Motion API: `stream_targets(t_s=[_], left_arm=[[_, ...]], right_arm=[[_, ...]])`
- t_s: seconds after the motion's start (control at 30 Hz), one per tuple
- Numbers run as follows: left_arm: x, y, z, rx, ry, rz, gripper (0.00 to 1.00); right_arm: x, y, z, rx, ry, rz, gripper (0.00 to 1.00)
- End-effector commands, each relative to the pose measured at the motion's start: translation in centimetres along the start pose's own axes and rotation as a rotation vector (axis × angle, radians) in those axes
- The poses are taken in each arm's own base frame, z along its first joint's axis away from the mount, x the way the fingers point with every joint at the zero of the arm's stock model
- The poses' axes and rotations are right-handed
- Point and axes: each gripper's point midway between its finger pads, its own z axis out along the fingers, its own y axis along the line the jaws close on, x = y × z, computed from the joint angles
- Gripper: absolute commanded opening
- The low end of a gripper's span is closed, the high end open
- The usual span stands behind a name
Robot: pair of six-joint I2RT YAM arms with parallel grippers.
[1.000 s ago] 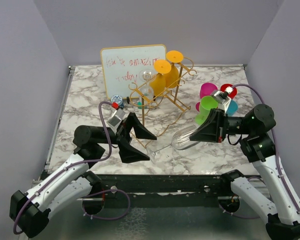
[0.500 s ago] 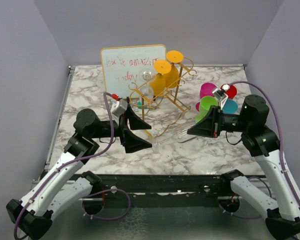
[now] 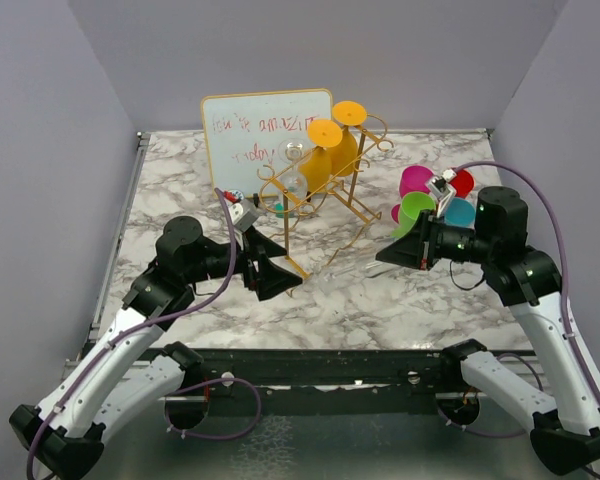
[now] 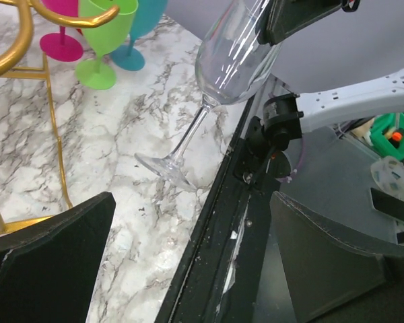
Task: Take the wine glass off the wine glass rack
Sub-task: Place the wine glass at the center of the board.
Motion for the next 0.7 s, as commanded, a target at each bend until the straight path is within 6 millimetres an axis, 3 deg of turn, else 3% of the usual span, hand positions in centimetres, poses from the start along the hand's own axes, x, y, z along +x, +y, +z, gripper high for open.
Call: stream_targets(t_s=[0.0,0.67], left_arm=[[-1.3,0.8,-0.7,-0.089,-0.037,0.033,0.99],[-2.0,3.0,-1.9,-0.255,-0.091,0.033,0.99]], right_arm=[[-0.4,-1.3,-0.5,0.106,-0.026,-0.023,0.01],[-0.9,-7.8,-3.7,0.552,0.000,-0.055,0.01]])
